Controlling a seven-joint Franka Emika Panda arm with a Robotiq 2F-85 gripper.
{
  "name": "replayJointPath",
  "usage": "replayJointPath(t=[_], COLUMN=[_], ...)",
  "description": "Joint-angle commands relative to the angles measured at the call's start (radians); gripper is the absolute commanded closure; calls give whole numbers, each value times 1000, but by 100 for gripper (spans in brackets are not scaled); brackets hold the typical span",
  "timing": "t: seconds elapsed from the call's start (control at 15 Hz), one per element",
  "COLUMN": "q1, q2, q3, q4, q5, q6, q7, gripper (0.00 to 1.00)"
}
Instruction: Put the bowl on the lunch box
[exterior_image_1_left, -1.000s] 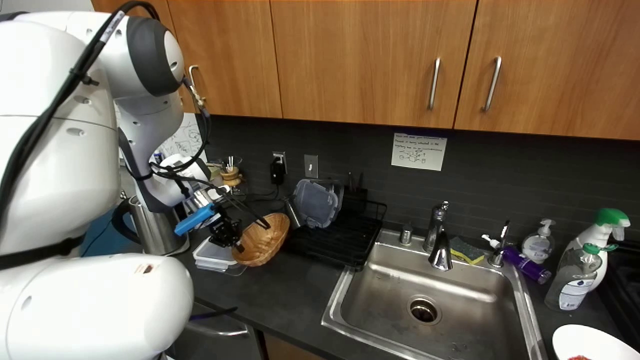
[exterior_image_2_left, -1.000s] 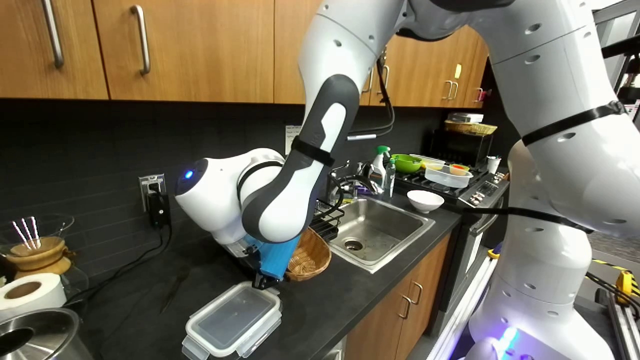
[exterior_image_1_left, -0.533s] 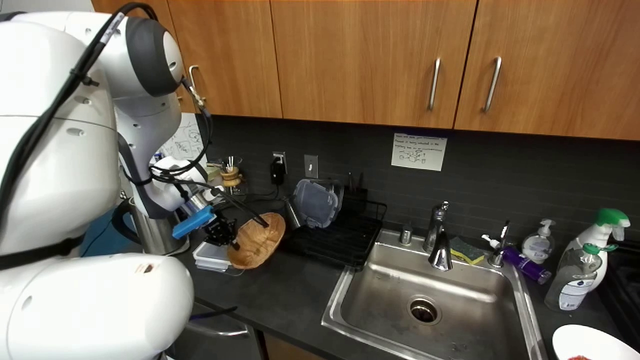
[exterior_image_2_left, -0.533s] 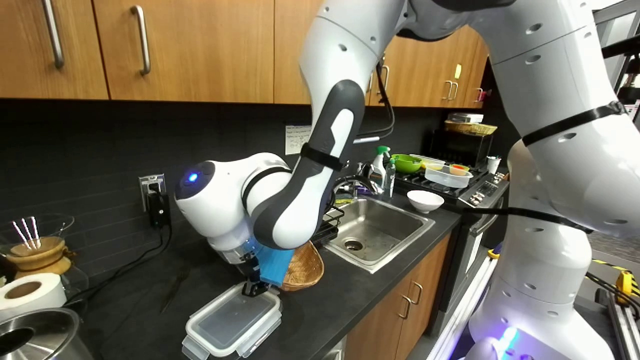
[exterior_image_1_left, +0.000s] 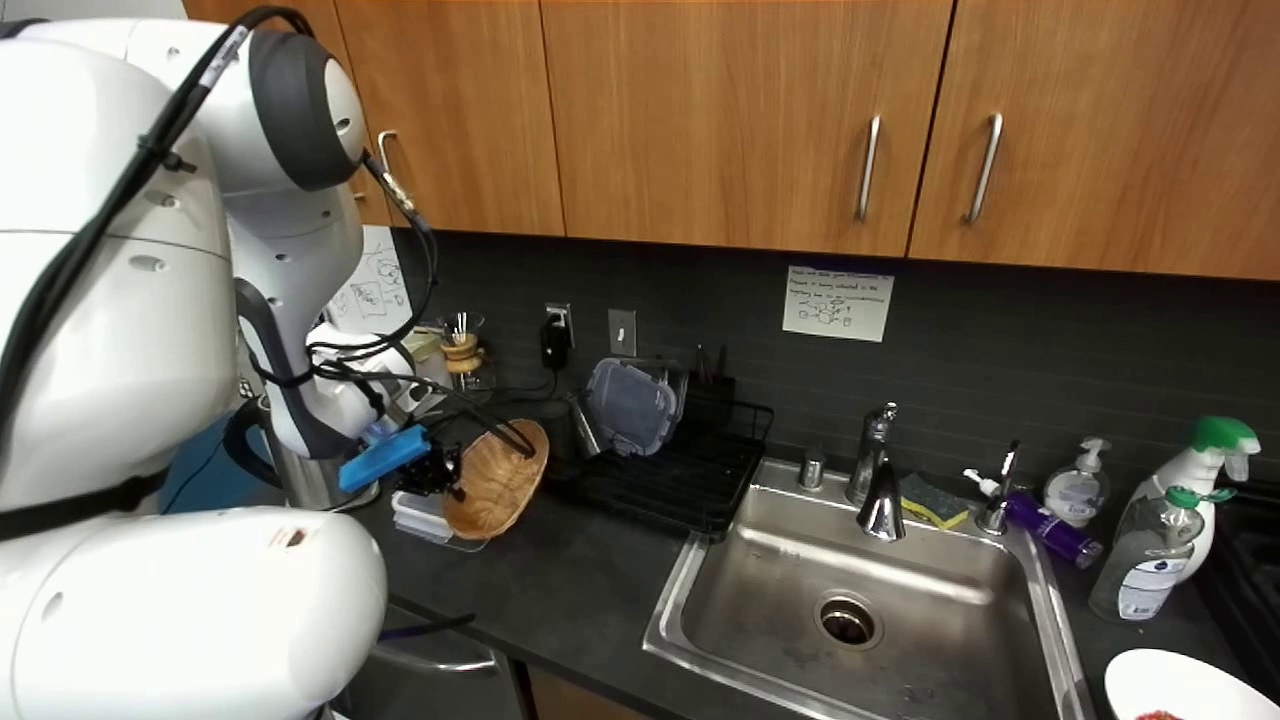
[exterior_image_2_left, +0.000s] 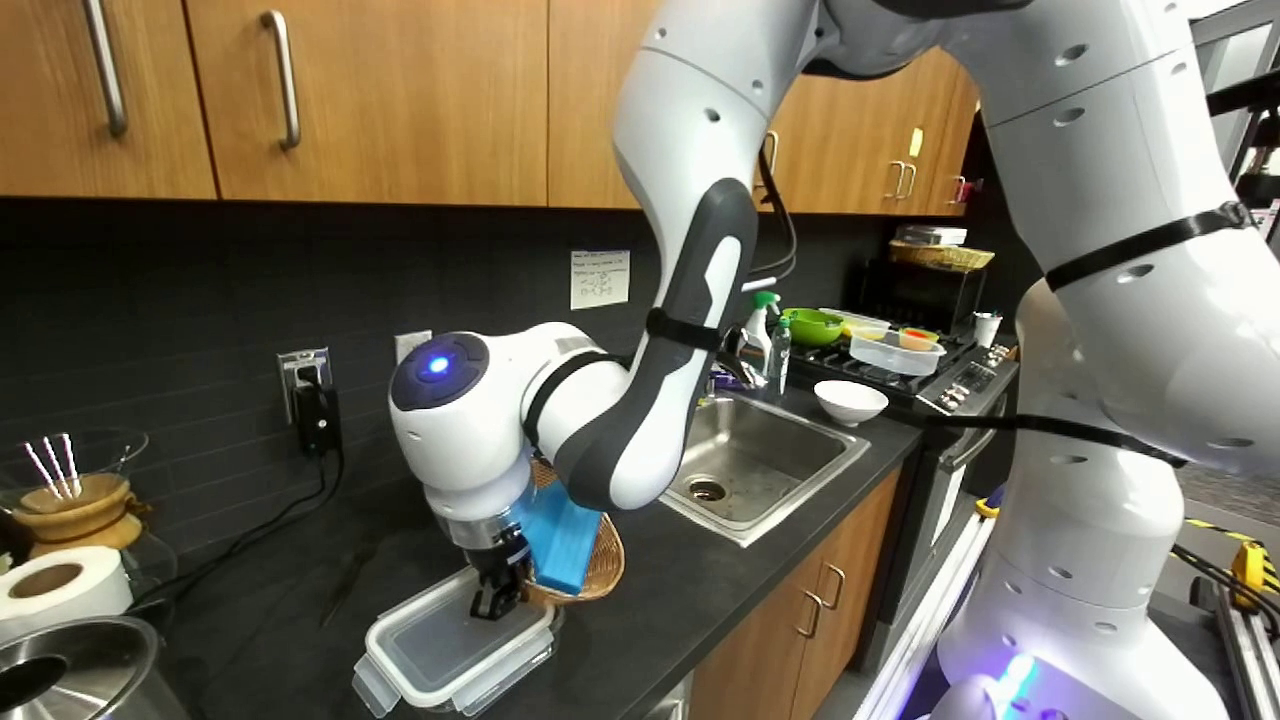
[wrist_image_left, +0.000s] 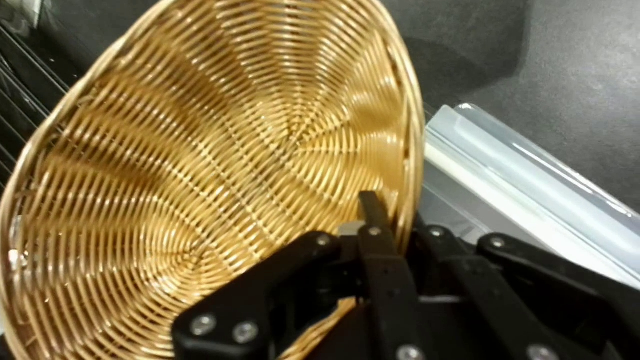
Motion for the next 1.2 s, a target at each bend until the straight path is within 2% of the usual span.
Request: replayJointPath(t=[0.0, 0.47, 0.8, 1.13], q1=[-21, -41, -56, -74], q2=[-36, -93, -156, -176], q3=[-3, 24, 26, 53], q4=[-17, -74, -144, -155], q5=[-47, 49, 22, 69], q6=[49, -12, 46, 26], q7=[-7, -37, -26, -86], gripper=[98, 98, 98, 98])
